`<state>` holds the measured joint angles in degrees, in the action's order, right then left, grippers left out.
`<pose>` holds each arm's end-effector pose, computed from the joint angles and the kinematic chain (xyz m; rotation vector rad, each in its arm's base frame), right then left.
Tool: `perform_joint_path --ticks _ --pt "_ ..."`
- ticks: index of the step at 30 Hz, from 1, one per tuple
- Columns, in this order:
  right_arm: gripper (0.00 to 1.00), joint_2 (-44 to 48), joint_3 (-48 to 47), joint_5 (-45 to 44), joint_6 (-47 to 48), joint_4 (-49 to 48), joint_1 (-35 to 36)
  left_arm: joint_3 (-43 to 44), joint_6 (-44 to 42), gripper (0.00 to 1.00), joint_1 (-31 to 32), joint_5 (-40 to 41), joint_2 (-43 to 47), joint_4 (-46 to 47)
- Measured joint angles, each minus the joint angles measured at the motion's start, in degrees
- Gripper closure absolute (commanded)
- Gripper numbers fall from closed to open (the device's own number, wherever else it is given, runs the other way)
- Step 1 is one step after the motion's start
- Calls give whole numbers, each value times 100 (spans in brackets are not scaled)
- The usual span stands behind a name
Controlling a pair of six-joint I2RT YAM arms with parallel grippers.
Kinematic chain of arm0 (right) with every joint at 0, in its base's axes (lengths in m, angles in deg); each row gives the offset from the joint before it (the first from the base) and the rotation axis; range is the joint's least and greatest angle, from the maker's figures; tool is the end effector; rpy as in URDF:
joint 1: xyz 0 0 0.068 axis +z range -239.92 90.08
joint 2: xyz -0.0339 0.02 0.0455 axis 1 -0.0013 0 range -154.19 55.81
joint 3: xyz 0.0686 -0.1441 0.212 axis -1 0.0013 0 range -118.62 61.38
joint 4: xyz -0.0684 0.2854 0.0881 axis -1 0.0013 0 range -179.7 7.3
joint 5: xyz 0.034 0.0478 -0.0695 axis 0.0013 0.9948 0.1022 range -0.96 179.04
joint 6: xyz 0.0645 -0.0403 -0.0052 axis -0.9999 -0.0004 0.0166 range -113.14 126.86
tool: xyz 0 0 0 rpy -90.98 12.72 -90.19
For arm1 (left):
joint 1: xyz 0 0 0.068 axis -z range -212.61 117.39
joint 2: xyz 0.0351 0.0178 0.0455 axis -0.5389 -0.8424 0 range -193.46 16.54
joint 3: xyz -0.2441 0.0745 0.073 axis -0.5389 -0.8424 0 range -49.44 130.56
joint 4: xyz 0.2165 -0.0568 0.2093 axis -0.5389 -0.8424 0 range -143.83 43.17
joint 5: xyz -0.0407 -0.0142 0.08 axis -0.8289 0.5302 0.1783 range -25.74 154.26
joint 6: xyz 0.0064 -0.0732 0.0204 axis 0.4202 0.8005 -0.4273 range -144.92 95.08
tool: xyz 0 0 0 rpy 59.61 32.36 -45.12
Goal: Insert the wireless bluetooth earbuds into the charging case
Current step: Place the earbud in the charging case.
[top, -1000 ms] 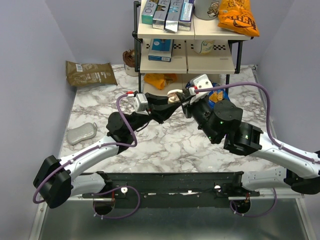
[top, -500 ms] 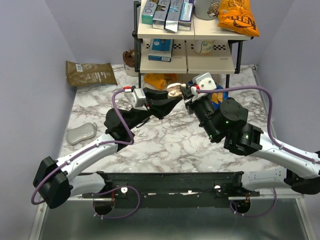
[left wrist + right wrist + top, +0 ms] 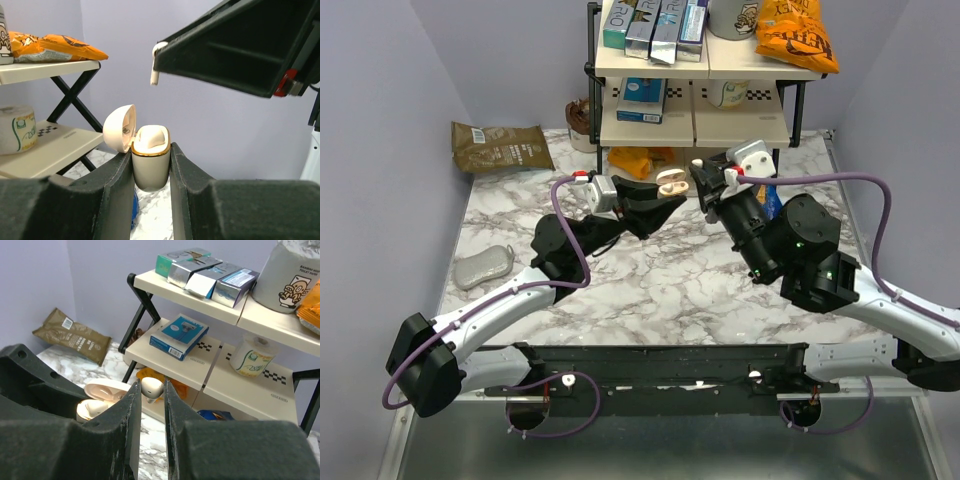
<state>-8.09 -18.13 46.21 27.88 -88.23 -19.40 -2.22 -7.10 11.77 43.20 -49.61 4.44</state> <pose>0.1383 0.2592 0.5097 -0.4554 1.3179 0.2255 0.2168 -0.2445 0.3817 0.5915 0.9489 -1.1628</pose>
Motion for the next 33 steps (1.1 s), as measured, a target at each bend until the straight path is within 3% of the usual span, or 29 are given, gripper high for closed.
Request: perform_joint_path --ticks 13,33 --pt "99 15 -87 479 -348 382 0 33 -2 100 0 -9 0 -83" --pt "99 7 125 494 -470 562 0 33 -2 100 0 -48 0 -70"
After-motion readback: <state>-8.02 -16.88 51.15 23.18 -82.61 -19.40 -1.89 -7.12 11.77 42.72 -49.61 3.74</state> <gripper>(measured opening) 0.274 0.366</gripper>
